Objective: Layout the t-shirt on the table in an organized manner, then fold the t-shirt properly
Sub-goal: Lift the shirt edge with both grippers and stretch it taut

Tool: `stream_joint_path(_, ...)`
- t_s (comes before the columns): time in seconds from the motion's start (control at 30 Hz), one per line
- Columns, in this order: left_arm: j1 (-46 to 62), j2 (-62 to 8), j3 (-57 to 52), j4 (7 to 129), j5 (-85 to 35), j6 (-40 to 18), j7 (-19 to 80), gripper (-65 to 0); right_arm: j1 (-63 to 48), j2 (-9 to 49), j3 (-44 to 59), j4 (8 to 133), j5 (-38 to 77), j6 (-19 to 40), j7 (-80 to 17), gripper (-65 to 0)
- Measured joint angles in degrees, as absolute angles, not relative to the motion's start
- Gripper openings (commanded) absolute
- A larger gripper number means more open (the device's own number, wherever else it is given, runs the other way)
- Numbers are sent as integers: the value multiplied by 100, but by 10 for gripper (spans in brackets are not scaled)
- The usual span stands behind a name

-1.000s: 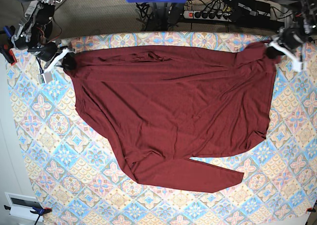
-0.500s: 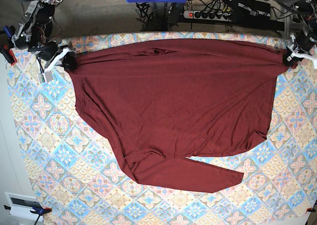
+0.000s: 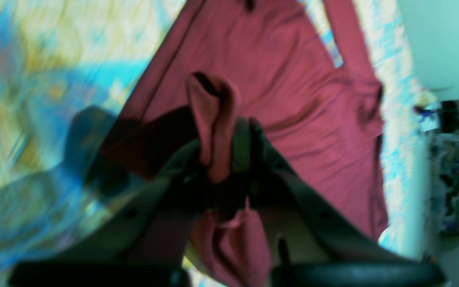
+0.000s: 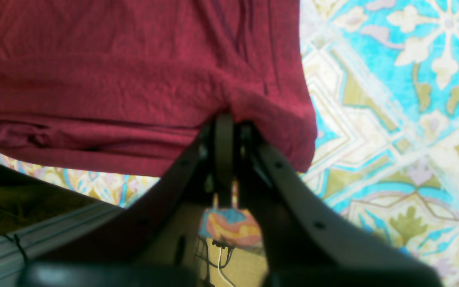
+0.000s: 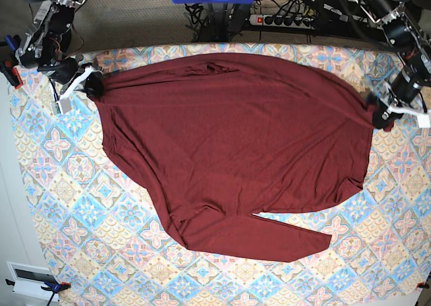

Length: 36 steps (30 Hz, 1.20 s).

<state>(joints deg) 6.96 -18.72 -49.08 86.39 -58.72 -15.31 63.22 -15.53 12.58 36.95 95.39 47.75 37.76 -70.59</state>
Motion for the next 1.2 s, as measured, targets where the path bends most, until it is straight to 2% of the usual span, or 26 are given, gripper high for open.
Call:
stream_joint_path(0.2, 554, -1811, -4917, 8628, -5516, -1527, 5977, -650, -1098, 1271, 3708, 9509, 4788, 3776, -7030, -650)
stream_joint_path(0.63, 502, -1815, -4919, 7662, -5157, -1533, 4862, -650, -1015, 1253, 3905, 9159, 4755, 3780, -7063, -650)
stream_joint_path(0.8, 244, -1820, -4921, 7249, -5111, -1522, 4838, -650, -856, 1267, 3907, 9076, 4729, 3776, -7081, -650)
stream_joint_path(1.2, 126, -1811, -4917, 7199, -5116, -1522, 4543, -650, -412, 1271, 3903, 8860, 4805, 3780, -7070, -650)
